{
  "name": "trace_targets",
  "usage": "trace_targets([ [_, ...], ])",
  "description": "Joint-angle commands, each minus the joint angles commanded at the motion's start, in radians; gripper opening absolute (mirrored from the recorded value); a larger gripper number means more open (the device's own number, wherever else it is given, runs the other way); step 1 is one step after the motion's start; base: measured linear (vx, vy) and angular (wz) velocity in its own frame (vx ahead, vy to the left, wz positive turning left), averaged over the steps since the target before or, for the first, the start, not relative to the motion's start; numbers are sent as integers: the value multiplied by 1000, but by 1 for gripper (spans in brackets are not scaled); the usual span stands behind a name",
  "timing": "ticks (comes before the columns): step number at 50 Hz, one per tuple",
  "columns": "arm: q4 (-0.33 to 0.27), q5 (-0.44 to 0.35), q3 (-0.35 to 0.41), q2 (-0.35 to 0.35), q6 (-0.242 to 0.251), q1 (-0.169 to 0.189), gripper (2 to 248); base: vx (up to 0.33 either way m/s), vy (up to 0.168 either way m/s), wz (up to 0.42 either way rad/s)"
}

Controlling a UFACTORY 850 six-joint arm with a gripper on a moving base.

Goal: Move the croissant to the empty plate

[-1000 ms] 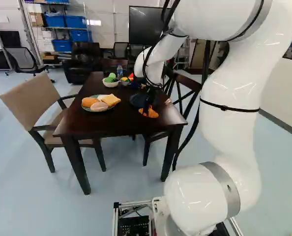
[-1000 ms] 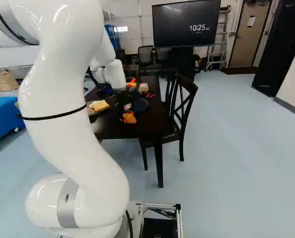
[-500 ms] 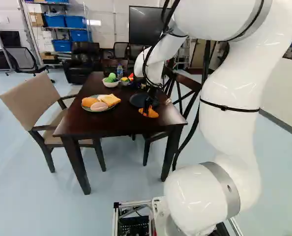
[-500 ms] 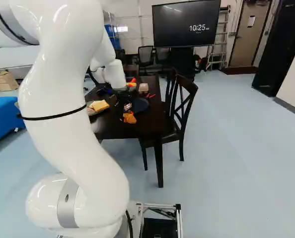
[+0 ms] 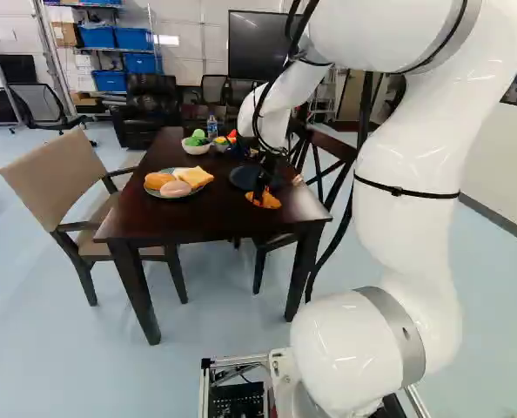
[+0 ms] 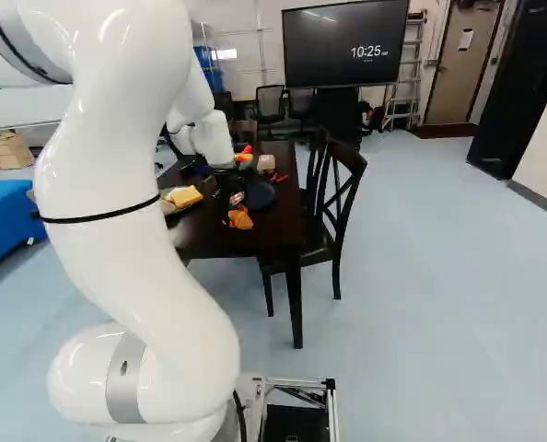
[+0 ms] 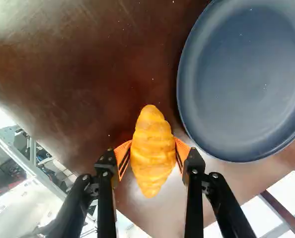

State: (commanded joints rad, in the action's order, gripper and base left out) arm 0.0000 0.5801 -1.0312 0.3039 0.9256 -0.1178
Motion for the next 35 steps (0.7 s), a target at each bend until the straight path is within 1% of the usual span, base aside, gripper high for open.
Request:
trace_targets([
  [13, 0, 0, 10, -34, 0, 0, 132, 0, 0, 0],
  [35, 0, 21, 45, -124, 0, -2, 132, 0, 0, 0],
])
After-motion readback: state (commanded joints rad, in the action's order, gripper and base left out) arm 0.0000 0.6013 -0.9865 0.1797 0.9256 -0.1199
